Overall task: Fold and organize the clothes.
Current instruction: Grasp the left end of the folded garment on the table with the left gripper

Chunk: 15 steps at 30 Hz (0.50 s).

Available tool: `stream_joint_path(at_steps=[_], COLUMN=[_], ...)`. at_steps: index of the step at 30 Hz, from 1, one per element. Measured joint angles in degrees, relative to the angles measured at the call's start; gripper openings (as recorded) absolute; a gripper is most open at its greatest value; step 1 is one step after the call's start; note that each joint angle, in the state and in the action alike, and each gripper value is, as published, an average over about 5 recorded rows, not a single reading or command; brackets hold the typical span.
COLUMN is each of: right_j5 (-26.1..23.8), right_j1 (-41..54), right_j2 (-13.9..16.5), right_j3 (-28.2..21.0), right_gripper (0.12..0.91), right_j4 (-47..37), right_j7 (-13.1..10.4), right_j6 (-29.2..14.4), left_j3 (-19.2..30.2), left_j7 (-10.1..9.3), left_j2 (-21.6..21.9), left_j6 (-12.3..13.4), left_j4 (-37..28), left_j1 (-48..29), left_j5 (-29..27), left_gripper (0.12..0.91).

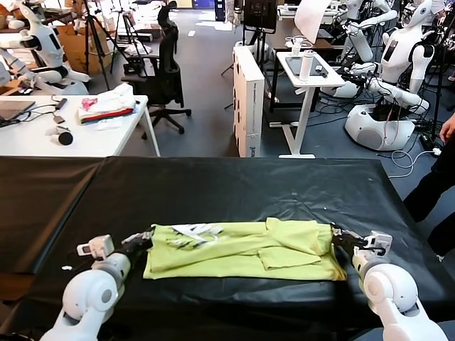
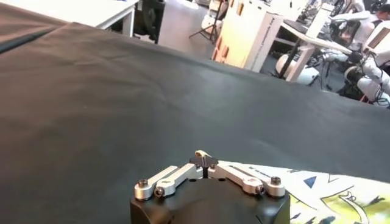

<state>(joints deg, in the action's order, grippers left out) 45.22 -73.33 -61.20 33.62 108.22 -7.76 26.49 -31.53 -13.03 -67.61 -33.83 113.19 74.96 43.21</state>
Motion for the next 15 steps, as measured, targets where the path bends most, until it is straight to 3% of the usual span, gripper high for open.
stream_joint_path(at_steps=[2,6,9,12,15], right_j5=[-0.2,-2.9,-6.5,-9.3,-10.0], right_j1=[-0.4,-1.7,-3.8,-7.5,-12.5], right_j2=[0.5,1.9,4.0,7.2,10.6], right_j3=[0.1,0.0,-0.1,0.5,2.2], right_gripper=[0.539,0.788,0.886,0.904,0.907], right_j4=[0.5,1.7,2.9,4.5,6.6], right_j7=[1.2,3.8,6.2,8.7,10.3], right_j6=[-2.6,-8.3,-14.9,-22.5,-28.6], left_j3=[0.0,-0.3,-1.0,-2.4,-4.7], left_j7=[-0.82,-3.28,-3.96,-2.08,2.44], left_j2=[0.0,0.9,2.1,3.7,5.7], left_j6=[0.9,1.8,2.9,4.0,1.8], left_j4=[0.3,1.3,2.1,3.0,4.0], left_j1=[0.1,0.6,1.3,2.5,4.5], left_j5=[-0.1,1.1,3.1,7.5,14.6], left_gripper=[0.307,0.570,0.752,0.873,0.903])
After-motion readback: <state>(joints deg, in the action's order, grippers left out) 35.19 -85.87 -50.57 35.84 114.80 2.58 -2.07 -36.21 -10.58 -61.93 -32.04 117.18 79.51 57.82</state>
